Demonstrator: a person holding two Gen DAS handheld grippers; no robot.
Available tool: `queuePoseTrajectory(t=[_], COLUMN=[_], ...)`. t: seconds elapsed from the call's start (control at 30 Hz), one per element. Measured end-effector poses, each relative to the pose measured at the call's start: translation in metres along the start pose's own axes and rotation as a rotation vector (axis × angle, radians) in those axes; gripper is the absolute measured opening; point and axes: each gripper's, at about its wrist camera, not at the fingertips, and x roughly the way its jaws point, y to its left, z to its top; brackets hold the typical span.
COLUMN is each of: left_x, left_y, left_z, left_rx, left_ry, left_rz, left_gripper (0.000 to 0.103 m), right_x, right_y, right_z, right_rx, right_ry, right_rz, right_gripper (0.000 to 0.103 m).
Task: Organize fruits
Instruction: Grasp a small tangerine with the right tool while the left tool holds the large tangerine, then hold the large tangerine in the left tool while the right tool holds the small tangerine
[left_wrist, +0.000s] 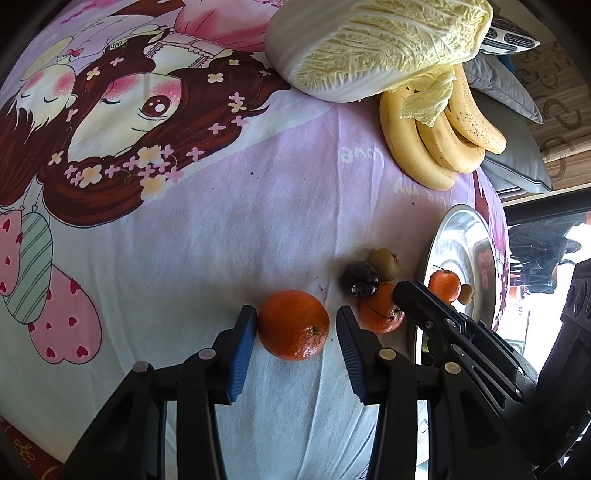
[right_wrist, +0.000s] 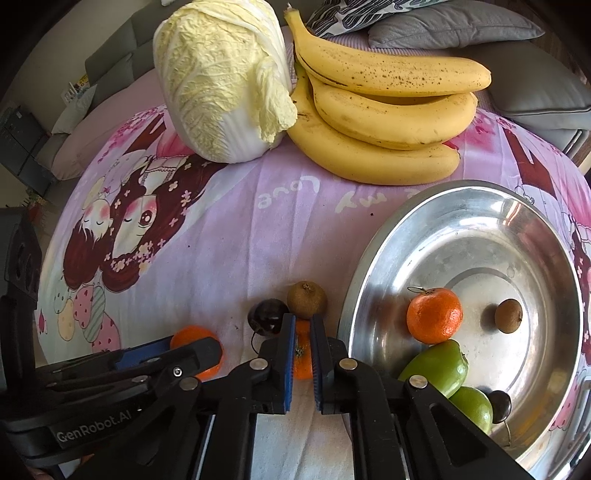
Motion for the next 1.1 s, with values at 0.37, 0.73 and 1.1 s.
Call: queuePoseTrajectory(t=[0.37,0.73,1.1], left_x=[-0.002,-0.011,-0.014], left_y=[0.005,0.005,0.009], left_z=[0.009,0.011,0.013], left_rx=[-0.032,-0.042,-0.075], left_ry=[-0.02,-0.026,-0.019], left_rz=[-0.024,-0.068,-0.074], left_gripper=[0.041,0.04,0.04], right_x=[-0.001,-0.001,0.011], right_y=[0.003,-0.002,0.003], right_z=[-0.002,0.002,0.006], right_rx=[0.002,0.009,-0.019], right_ry=[0.01,0.001,0.026], right_rz=[0.038,0.021,0.007], right_gripper=[0.005,0.009,0.032])
